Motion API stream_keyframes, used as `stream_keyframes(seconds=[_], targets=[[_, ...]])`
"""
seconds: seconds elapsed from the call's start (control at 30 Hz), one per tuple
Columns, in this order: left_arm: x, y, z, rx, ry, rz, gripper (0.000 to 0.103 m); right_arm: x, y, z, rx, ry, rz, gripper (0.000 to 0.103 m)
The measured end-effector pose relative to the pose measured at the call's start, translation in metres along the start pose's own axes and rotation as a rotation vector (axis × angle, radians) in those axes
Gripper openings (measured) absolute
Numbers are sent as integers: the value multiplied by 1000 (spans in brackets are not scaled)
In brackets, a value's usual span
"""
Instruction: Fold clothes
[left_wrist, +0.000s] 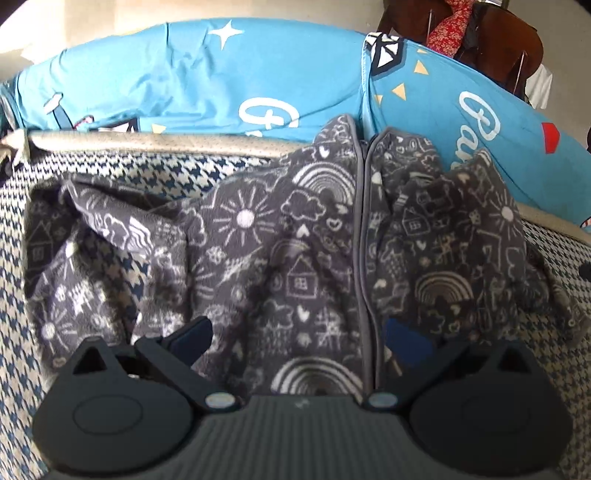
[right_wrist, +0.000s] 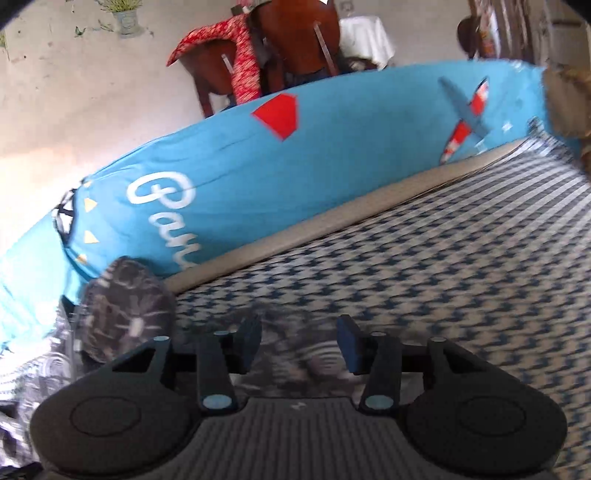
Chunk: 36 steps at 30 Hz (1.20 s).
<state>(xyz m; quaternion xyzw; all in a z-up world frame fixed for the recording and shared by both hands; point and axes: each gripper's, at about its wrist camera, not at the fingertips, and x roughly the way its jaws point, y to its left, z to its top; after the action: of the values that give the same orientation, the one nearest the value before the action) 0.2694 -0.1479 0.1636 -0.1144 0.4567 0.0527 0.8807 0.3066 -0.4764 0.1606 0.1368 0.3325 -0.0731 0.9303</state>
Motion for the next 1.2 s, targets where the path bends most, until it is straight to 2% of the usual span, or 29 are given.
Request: stream_keyframes(seconds=[0.07, 0.1, 0.17, 0.4, 0.5, 0.57, 0.63, 0.67, 0.7, 0.73, 0.77, 0.8, 0.83, 1.03, 1.2], targets=[[-2, 2, 2, -26, 1, -19, 103, -6, -8, -2, -29, -11, -21, 48], [-3, 1, 3, -30, -2, -25, 103, -8, -11, -4, -43, -14, -30, 53], [-5, -2, 4, -25, -4, -38, 103, -6, -16, -5, -61, -12, -33, 57], [-2, -5, 2, -21, 6, -32, 103, 5, -11, -12, -159, 1, 13, 58], [-1, -4, 1, -23, 11, -35, 103, 17, -1, -19, -221, 45, 15, 59], [-1, -3, 1, -25, 10, -32, 103, 27, 3, -25, -250, 68, -20, 59], [-1, -3, 1, -26, 8, -30, 103, 37, 6, -31, -272, 75, -101, 59], [-1, -3, 1, -25, 9, -29, 103, 41, 7, -33, -274, 80, -131, 56], [0, -3, 1, -24, 10, -29, 103, 44, 6, -34, -260, 88, -145, 46], [0, -4, 1, -23, 11, -27, 103, 46, 5, -34, -240, 91, -150, 40], [0, -4, 1, -22, 12, -26, 103, 47, 3, -33, -214, 88, -142, 31], [1, -5, 1, -20, 13, -26, 103, 46, 2, -32, -199, 84, -141, 15], [1, -5, 1, -19, 15, -25, 103, 45, 2, -31, -196, 79, -150, 9], [1, -8, 0, -10, 13, -24, 103, 24, -16, -15, -19, 28, -204, 7], [-1, -11, -2, 4, 13, -29, 103, -6, -25, -3, 6, -80, -371, 7]])
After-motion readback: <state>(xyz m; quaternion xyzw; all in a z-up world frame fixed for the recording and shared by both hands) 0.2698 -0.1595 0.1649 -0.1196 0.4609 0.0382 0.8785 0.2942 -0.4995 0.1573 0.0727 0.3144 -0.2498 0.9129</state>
